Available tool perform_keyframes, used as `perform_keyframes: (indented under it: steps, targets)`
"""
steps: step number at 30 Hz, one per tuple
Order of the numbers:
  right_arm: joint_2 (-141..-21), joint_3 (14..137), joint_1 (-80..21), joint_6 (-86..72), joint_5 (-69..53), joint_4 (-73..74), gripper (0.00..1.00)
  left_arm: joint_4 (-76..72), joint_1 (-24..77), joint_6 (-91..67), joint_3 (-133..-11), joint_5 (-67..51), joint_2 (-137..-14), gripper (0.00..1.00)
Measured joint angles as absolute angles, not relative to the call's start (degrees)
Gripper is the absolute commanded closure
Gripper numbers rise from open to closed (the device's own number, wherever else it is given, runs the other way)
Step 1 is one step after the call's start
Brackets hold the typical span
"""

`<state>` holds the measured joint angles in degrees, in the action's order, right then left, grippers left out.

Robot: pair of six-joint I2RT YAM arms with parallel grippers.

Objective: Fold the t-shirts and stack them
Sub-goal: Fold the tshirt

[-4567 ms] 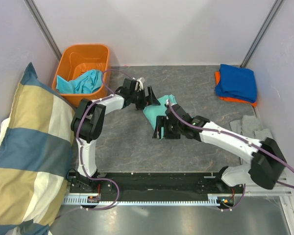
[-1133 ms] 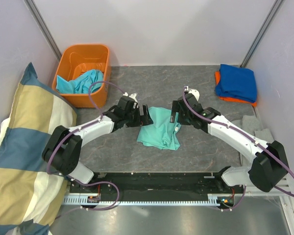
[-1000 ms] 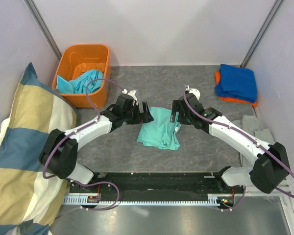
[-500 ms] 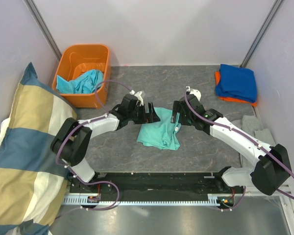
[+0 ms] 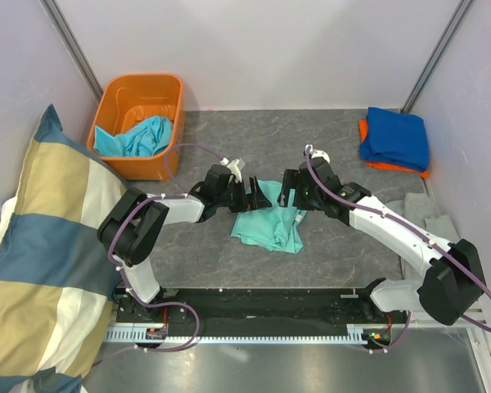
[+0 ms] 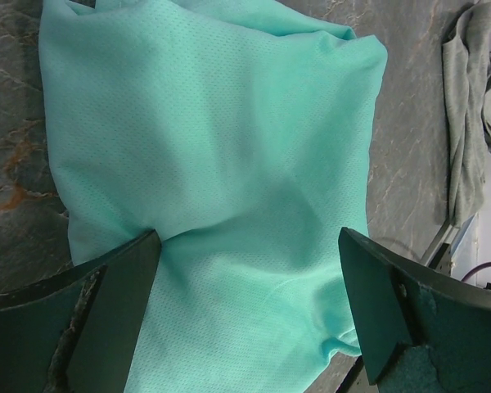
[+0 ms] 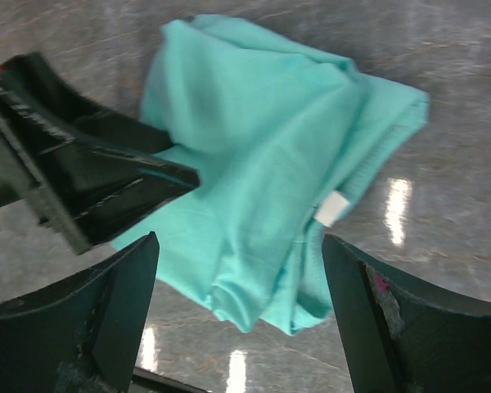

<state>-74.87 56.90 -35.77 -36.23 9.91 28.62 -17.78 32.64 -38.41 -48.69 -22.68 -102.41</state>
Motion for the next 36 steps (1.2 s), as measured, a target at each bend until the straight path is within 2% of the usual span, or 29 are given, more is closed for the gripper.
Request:
perform_keyframes:
  steps: [17,26,36]
  targets:
    - [-82.8,46.5,-35.7,-36.8,-13.5,3.6,0.1,-20.8,32.4,-39.7,-47.5,-22.9,-102.7,0.0]
    - [-85.2,44.8,-35.8,-36.6,-14.2,1.1,0.1,-20.8,32.4,-39.7,-47.5,-22.9,-102.7,0.0]
    - [-83.4,44.8,-35.8,-34.6,-7.8,11.9,0.1,-20.7,32.4,-39.7,-47.6,-22.9,-102.8,0.0]
